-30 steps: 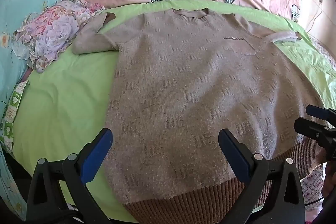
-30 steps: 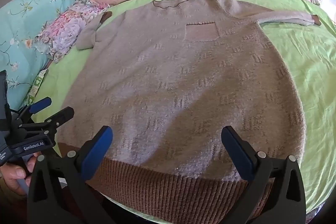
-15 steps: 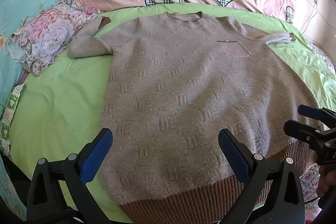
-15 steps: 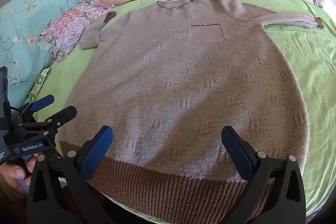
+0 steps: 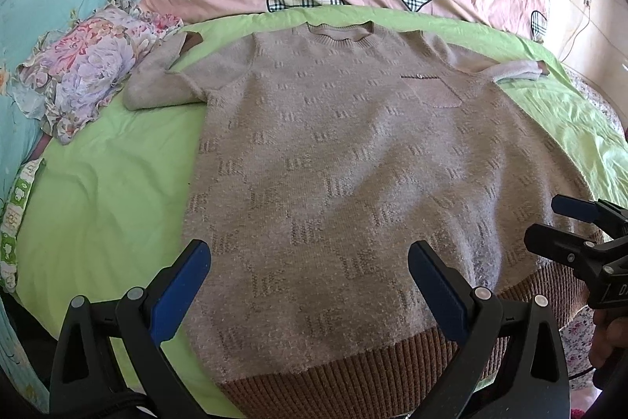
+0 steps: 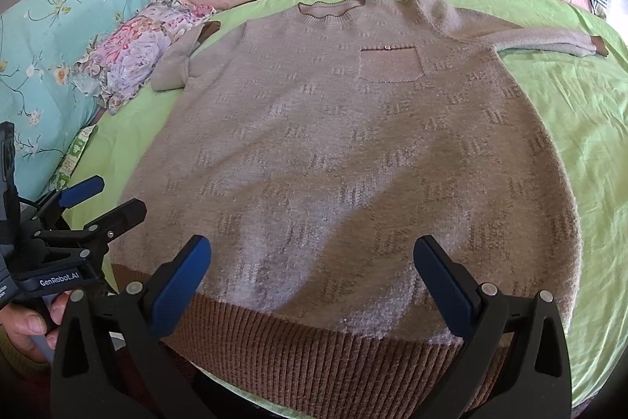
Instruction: Fold small clothes
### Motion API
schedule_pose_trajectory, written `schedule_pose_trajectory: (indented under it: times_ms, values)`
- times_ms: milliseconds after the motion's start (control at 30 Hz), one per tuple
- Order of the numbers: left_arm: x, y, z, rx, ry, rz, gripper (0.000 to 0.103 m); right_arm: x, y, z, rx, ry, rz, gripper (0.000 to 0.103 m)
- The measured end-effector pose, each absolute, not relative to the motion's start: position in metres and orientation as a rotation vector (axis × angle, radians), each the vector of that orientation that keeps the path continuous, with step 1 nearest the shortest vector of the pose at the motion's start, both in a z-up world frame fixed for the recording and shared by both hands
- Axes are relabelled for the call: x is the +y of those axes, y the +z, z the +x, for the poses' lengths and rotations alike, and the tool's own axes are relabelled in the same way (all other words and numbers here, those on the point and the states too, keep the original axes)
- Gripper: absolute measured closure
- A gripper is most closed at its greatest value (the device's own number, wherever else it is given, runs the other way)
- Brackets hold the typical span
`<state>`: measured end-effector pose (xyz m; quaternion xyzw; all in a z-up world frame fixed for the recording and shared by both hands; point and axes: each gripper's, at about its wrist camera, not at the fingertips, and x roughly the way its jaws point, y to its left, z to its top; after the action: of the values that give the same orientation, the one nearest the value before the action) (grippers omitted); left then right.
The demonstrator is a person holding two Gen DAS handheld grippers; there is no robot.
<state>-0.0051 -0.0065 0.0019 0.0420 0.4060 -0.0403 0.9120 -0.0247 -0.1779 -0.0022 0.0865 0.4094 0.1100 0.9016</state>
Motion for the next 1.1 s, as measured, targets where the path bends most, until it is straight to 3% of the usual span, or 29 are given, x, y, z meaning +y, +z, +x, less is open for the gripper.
schedule_pose_trajectory:
  times_ms: [1100]
  values:
    - [-0.013, -0.001, 0.032, 0.877, -0.106, 0.108, 0.002, -0.226, 0.000, -0.004, 0.854, 0.253, 0.354, 0.000]
